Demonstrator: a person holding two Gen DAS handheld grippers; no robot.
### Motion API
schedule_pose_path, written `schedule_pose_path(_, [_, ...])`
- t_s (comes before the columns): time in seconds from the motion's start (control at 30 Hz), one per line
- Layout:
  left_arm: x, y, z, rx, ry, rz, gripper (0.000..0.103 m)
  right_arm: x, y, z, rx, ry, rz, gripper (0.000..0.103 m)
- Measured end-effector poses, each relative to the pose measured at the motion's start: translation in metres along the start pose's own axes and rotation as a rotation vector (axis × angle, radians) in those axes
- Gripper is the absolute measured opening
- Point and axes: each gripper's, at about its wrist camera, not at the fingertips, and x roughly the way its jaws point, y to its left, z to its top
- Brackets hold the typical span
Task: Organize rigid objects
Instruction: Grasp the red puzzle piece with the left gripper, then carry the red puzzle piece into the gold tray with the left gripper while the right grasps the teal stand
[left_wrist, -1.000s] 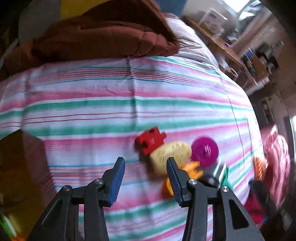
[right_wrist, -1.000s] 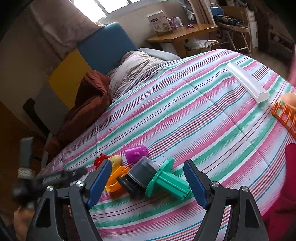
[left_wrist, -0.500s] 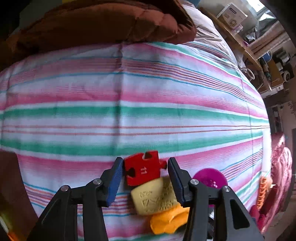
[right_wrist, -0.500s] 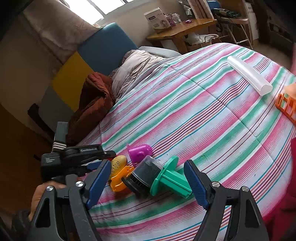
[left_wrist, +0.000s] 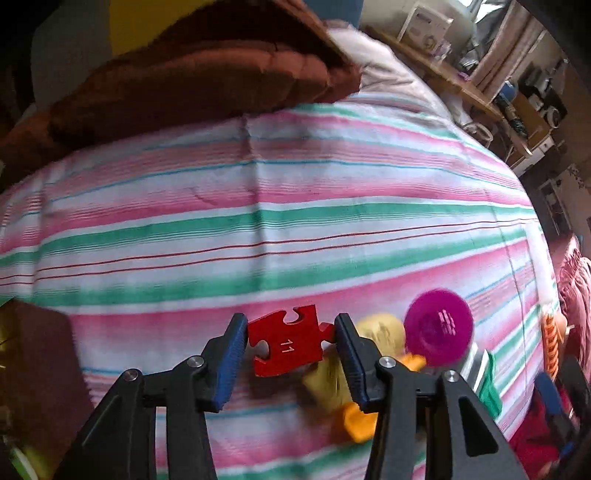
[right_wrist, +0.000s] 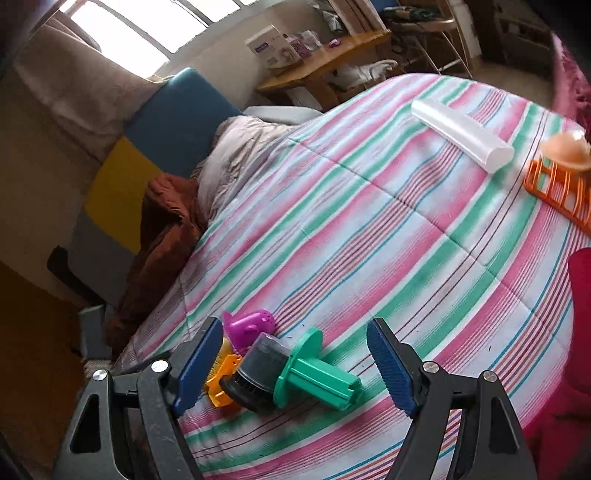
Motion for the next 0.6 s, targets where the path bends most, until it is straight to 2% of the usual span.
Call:
schedule_pose_path(0.2, [-0.046, 0.004, -0.029, 0.069, -0.118, -0.007, 0.049, 0.012, 0.005, -0.003, -0.049, 0.041, -0.023, 0.080])
schedule_pose_path(0.3, [-0.068, 0.005, -0.045, 0.093, -0.156, -0.040, 0.049, 0.018, 0.007, -0.007, -0.088, 0.063, -0.065, 0.079])
schedule_pose_path(0.6, [-0.119, 0.009, -0.103, 0.131, -0.220, -0.103, 0.049, 0.045, 0.005, -0.014, -0.143, 0.147, -0.150, 0.074])
